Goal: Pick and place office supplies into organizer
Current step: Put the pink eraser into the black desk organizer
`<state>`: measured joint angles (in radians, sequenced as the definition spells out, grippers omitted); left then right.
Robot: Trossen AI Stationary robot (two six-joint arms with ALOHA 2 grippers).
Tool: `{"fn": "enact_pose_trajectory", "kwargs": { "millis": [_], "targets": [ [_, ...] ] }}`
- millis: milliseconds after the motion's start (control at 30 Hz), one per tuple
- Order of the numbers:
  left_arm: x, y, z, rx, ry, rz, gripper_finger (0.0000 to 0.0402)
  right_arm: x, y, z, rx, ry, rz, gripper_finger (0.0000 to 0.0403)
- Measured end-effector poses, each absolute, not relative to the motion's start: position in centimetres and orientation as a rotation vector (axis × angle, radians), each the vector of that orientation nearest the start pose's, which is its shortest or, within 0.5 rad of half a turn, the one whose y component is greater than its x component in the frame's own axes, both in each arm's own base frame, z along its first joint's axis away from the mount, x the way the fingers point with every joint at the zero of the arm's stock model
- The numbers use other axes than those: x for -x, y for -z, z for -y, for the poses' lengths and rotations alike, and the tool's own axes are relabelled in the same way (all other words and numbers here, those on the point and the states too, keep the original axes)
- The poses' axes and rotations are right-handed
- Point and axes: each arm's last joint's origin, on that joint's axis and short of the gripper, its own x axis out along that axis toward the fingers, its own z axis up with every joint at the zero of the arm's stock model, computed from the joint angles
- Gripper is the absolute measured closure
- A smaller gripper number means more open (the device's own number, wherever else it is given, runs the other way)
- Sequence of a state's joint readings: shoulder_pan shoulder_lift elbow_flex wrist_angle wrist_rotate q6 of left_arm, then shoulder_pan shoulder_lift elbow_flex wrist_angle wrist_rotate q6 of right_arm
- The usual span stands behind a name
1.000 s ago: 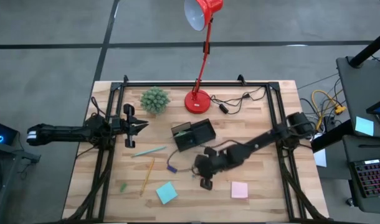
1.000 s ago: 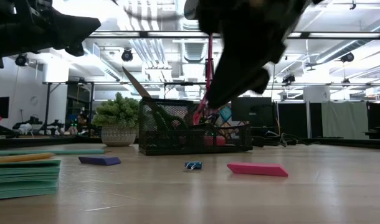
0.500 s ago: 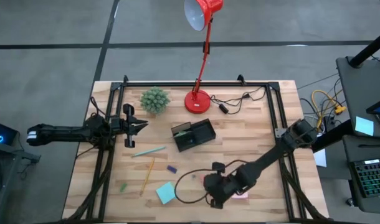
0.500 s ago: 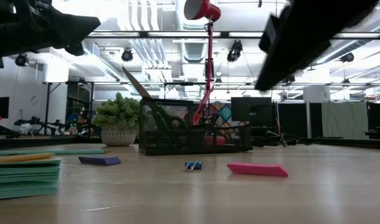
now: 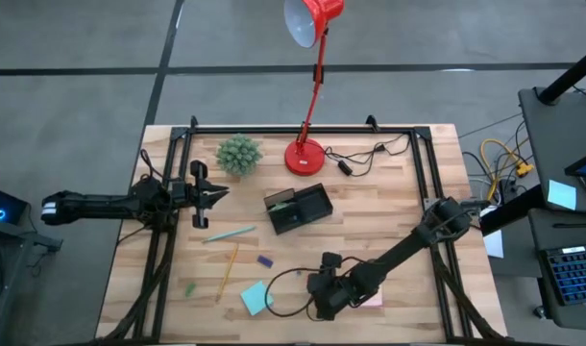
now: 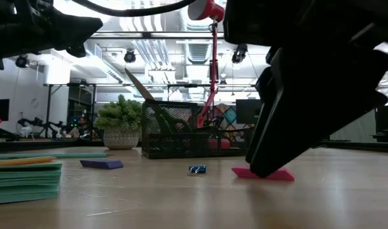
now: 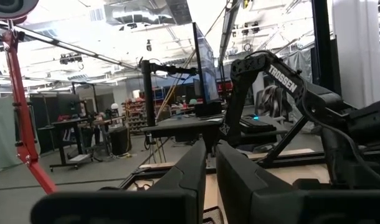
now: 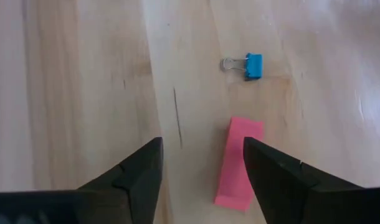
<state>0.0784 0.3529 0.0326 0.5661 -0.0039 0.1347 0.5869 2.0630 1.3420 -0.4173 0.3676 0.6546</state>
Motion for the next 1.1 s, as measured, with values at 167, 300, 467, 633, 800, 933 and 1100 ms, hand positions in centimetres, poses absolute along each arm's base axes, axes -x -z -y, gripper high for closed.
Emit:
{"fn": "enact_pose_trajectory", "kwargs": {
  "millis": [167,300,467,633,800,933,1100],
  "targets": [
    [-11.7,-19.8,-0.9,-0.143,-0.097,0.242,0.0379,-34.7,-13.7,-20.9,-0.078,0.164,-1.019,0.0192],
    [-11.7,-19.8,-0.9,-0.143,-0.097,0.239,0.0379,-34.8,-13.8,-20.2,-0.104,0.197,-1.039,0.0192],
    [-11.7,-19.8,-0.9,-0.143,-0.097,0.24,0.0379,-34.9,-13.4,-19.6,-0.16,0.159,-1.109,0.0186],
    [-11.7,-19.8,-0.9,-0.143,-0.097,0.24,0.0379,-34.8,-13.2,-19.4,-0.16,0.165,-1.123,0.0188],
    [-11.7,-19.8,-0.9,-0.143,-0.098,0.24,0.0379,-34.7,-13.1,-19.3,-0.154,0.172,-1.131,0.0198],
    [-11.7,-19.8,-0.9,-0.143,-0.097,0.24,0.0379,-34.5,-13.0,-19.2,-0.143,0.182,-1.15,0.0212],
    [-11.7,-19.8,-0.9,-0.143,-0.098,0.24,0.0379,-34.2,-12.8,-19.0,-0.136,0.186,-1.168,0.0233]
  ]
}}
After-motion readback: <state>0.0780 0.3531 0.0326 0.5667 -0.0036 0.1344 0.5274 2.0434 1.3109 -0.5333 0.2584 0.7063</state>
